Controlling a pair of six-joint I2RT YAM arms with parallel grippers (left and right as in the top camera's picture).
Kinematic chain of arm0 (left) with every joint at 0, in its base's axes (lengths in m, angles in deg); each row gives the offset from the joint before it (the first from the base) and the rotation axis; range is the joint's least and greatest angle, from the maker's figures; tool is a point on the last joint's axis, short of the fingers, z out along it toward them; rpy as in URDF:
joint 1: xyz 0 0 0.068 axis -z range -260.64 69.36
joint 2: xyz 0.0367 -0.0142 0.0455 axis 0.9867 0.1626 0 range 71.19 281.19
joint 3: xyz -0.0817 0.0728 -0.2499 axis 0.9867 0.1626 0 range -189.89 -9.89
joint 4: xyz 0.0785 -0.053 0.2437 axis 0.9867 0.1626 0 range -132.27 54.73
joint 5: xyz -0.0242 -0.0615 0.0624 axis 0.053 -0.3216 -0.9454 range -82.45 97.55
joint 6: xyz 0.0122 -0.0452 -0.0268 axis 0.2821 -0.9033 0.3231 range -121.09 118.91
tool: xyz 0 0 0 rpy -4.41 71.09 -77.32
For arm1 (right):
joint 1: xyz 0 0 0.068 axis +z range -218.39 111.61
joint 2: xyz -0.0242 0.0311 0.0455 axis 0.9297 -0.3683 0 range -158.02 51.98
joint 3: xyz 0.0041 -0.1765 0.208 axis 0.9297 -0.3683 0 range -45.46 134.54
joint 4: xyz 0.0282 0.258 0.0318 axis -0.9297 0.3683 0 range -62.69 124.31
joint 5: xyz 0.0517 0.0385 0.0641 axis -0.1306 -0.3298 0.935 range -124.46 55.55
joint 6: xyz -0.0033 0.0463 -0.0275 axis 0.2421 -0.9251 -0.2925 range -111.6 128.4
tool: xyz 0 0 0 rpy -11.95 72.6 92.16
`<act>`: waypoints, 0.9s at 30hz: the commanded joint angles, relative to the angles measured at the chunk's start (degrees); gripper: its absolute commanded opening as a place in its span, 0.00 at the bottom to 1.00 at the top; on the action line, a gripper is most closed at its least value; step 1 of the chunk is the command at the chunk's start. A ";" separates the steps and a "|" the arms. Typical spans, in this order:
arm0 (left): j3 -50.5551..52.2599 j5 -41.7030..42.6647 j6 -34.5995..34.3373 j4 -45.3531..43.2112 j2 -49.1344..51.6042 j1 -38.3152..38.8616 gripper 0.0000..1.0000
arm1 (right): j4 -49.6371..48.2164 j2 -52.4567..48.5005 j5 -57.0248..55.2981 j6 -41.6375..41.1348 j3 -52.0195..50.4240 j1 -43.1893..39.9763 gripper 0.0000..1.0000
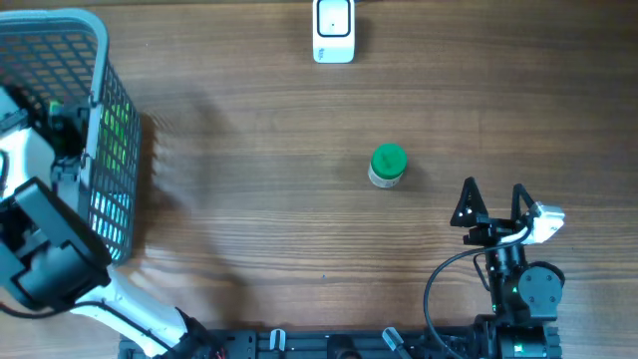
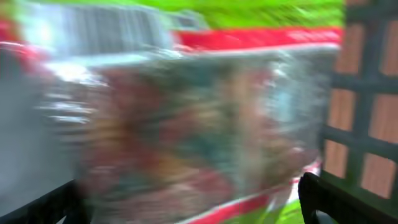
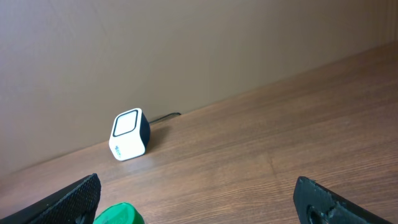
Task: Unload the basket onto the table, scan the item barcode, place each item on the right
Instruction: 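Reach the left gripper into the basket and grasp the green snack bag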
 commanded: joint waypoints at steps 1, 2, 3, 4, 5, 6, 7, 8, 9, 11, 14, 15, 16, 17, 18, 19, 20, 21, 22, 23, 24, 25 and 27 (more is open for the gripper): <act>1.42 0.61 -0.33 -0.11 7.56 2.01 1.00 | -0.20 0.31 0.28 0.83 -0.04 0.24 1.00; 1.42 -0.42 -0.28 0.04 9.33 2.01 1.00 | -0.20 0.31 0.28 0.83 -0.04 0.24 1.00; 1.42 -1.05 -0.26 0.48 10.43 1.99 0.95 | -0.20 0.31 0.28 0.83 -0.04 0.24 1.00; 1.42 -1.73 -0.26 1.27 11.17 2.01 0.85 | -0.20 0.31 0.28 0.83 -0.04 0.24 1.00; 1.42 -2.43 -0.26 2.14 11.41 1.99 0.65 | -0.22 0.31 0.28 0.81 -0.04 0.24 1.00; 1.42 -3.45 -0.24 2.95 11.45 2.01 0.32 | -0.20 0.31 0.28 0.83 -0.04 0.24 1.00; 1.42 -3.61 0.50 3.39 11.32 1.95 0.17 | -0.22 0.31 0.28 0.83 -0.04 0.24 1.00; 1.36 -3.61 1.77 4.13 11.30 1.88 0.04 | -0.20 0.31 0.28 0.83 -0.04 0.24 1.00; 0.96 -3.61 2.95 6.43 10.84 1.73 0.04 | -0.20 0.31 0.28 0.83 -0.04 0.24 1.00; -1.31 -3.39 2.93 11.67 7.67 1.18 0.04 | -0.22 0.31 0.28 0.83 -0.04 0.24 1.00; -8.63 -3.41 2.95 20.68 -2.97 -0.09 0.04 | -0.22 0.31 0.26 0.81 -0.04 0.24 1.00; -11.63 -3.43 2.95 23.21 -7.87 -0.68 0.04 | -0.22 0.31 0.28 0.81 -0.04 0.24 1.00; -13.42 -3.48 2.95 24.33 -11.41 -1.09 0.04 | -0.22 0.31 0.28 0.81 -0.04 0.24 1.00; -15.80 -3.63 2.93 24.96 -17.59 -1.75 0.04 | -0.20 0.31 0.28 0.83 -0.04 0.24 1.00; -17.38 -3.63 2.93 24.92 -23.04 -2.21 0.04 | -0.20 0.31 0.28 0.81 -0.04 0.24 1.00; -18.25 -3.63 2.91 24.55 -27.74 -2.51 0.04 | -0.20 0.31 0.28 0.81 -0.04 0.24 1.00; -18.38 -3.63 2.89 23.80 -32.30 -2.56 0.04 | -0.22 0.31 0.28 0.81 -0.04 0.24 1.00; -18.38 -3.61 2.71 23.41 -37.16 -2.56 0.04 | -0.22 0.31 0.26 0.83 -0.04 0.24 1.00; -18.38 -2.67 2.73 23.52 -42.36 -1.84 0.04 | -0.22 0.31 0.28 0.81 -0.04 0.24 1.00; -18.36 -0.50 2.78 23.93 -45.75 -0.31 0.04 | -0.20 0.31 0.28 0.83 -0.04 0.24 1.00; -18.36 2.73 3.76 24.83 -48.63 2.75 0.04 | -0.20 0.31 0.28 0.81 -0.04 0.24 1.00; -18.36 4.61 5.31 25.90 -50.23 6.38 0.04 | -0.20 0.31 0.28 0.81 -0.04 0.24 1.00; -18.27 3.65 9.40 30.86 -51.34 16.68 0.04 | -0.20 0.31 0.28 0.81 -0.04 0.24 1.00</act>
